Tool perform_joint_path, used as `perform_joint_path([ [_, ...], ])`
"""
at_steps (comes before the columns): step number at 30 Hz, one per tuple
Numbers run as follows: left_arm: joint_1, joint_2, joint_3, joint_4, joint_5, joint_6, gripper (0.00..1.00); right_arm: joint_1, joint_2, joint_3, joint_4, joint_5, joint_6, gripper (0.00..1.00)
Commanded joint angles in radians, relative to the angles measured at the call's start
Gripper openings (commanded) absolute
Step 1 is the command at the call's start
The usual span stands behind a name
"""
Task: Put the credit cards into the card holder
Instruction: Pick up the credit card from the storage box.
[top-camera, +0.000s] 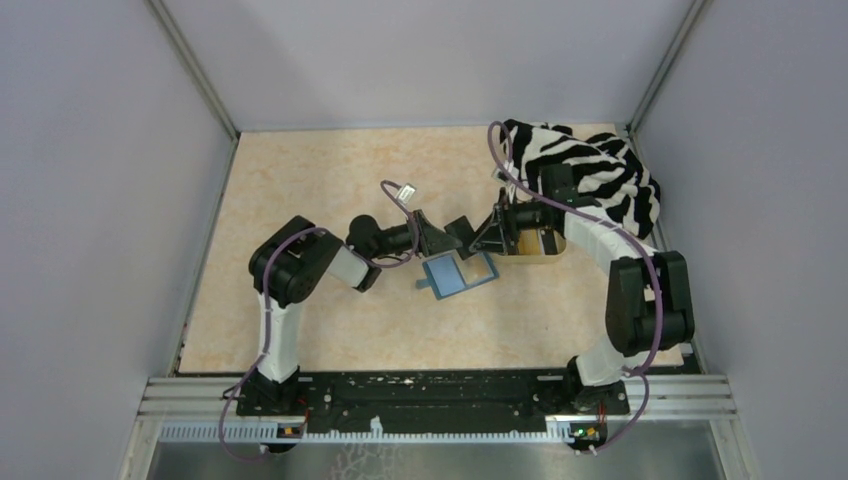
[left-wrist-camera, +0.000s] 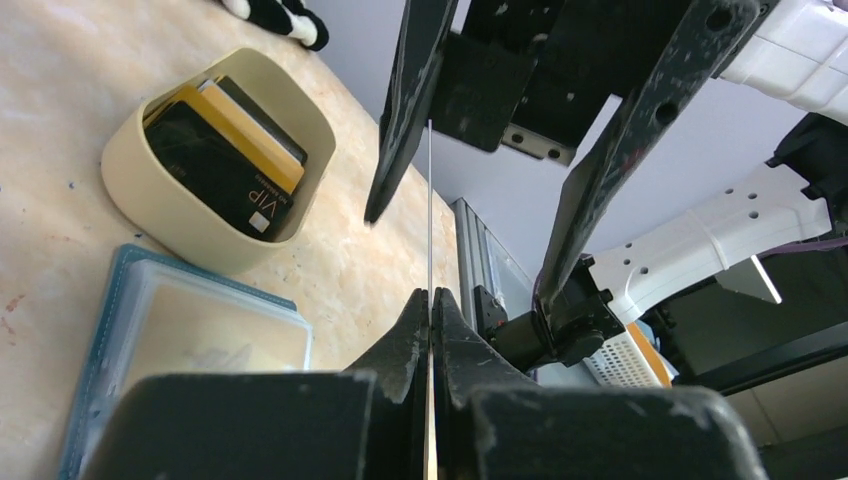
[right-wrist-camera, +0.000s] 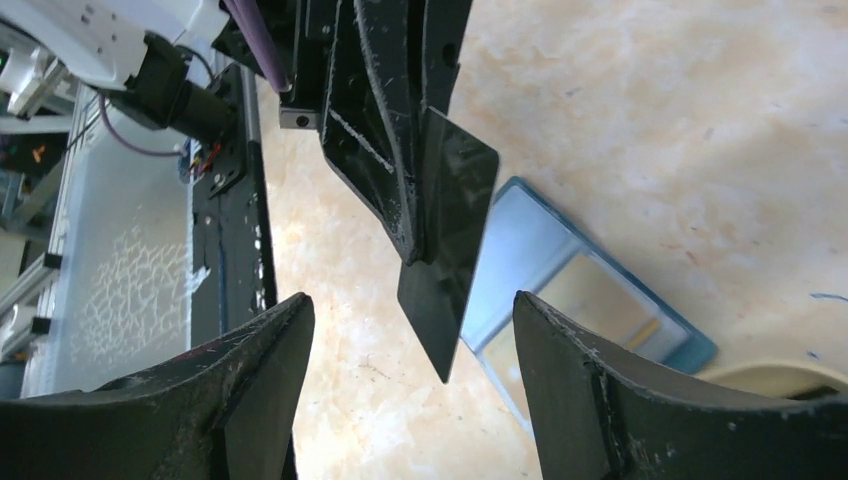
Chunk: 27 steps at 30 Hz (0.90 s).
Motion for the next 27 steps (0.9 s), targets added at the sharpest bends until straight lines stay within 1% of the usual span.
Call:
perform_joint_path([
  [1, 0.0, -0.05, -0.026, 0.273, 0.0, 0.048, 0.0, 0.049, -0.009, 0.001, -0.025, -0.013, -0.129, 0.71],
  [2, -0.002, -0.054, -0.026, 0.274, 0.005, 0.046, 0.0, 0.053, -0.005, 0.0, -0.025, -0.006, -0.129, 0.69],
  [3, -0.001, -0.057, -0.028, 0.274, 0.007, 0.044, 0.0, 0.061, 0.0, 0.001, -0.023, 0.0, -0.128, 0.66],
  [4, -0.002, -0.06, -0.03, 0.274, 0.008, 0.045, 0.0, 0.067, 0.005, 0.003, -0.025, 0.002, -0.128, 0.59],
  [5, -0.002, -0.063, -0.031, 0.273, 0.011, 0.045, 0.0, 0.072, 0.012, 0.006, -0.029, 0.0, -0.127, 0.5],
  [7, -0.002, -0.068, -0.03, 0.274, 0.017, 0.045, 0.0, 0.08, 0.026, 0.021, -0.048, -0.008, -0.136, 0.29],
  [9, -0.002, -0.075, -0.031, 0.274, 0.022, 0.043, 0.0, 0.086, 0.041, 0.037, -0.078, -0.016, -0.15, 0.12],
  [11, -0.001, -0.083, -0.037, 0.274, 0.026, 0.047, 0.13, 0.087, 0.047, 0.051, -0.104, -0.029, -0.163, 0.02],
  [12, 0.002, -0.088, -0.042, 0.274, 0.034, 0.047, 0.2, 0.088, 0.05, 0.057, -0.112, -0.038, -0.164, 0.0],
  [14, 0.014, -0.098, -0.049, 0.273, 0.064, 0.038, 0.33, 0.087, 0.053, 0.065, -0.129, -0.065, -0.171, 0.0],
  [15, 0.023, -0.103, -0.054, 0.274, 0.083, 0.031, 0.38, 0.088, 0.055, 0.068, -0.138, -0.077, -0.176, 0.0],
  [17, 0.041, -0.115, -0.067, 0.274, 0.126, 0.024, 0.46, 0.088, 0.059, 0.075, -0.155, -0.095, -0.177, 0.0],
  [19, 0.054, -0.134, -0.088, 0.274, 0.149, 0.031, 0.51, 0.089, 0.068, 0.087, -0.192, -0.115, -0.195, 0.0],
  [24, 0.06, -0.204, -0.143, 0.274, 0.195, 0.071, 0.51, 0.104, 0.11, 0.139, -0.309, -0.128, -0.266, 0.0],
  [26, 0.06, -0.222, -0.16, 0.273, 0.2, 0.079, 0.49, 0.116, 0.12, 0.151, -0.337, -0.126, -0.29, 0.0],
  [27, 0.06, -0.225, -0.164, 0.274, 0.201, 0.079, 0.47, 0.123, 0.123, 0.153, -0.344, -0.124, -0.298, 0.0],
])
